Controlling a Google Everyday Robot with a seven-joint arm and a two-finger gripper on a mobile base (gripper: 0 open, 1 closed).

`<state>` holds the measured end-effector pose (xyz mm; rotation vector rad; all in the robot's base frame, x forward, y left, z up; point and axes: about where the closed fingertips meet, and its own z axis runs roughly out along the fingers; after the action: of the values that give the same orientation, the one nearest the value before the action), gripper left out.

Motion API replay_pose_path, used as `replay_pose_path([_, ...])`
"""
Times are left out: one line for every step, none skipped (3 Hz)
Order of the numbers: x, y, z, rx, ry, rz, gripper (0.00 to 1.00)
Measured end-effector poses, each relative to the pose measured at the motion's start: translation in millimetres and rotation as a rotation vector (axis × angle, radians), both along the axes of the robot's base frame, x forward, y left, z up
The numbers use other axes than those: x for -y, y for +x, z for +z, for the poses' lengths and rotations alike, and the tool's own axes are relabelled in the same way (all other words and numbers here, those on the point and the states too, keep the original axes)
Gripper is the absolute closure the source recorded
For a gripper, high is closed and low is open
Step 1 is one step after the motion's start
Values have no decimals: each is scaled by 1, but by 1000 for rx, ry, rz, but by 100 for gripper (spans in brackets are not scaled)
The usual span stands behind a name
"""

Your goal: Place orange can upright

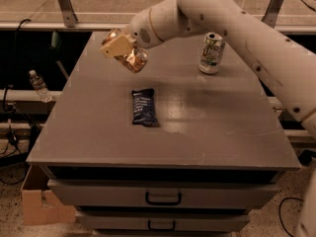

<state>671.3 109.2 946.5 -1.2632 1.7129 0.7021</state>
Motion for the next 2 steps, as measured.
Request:
replay_pose_path([23, -8, 7, 66, 182, -19, 100])
replay_pose_path([72, -11, 18, 123, 305, -77, 100])
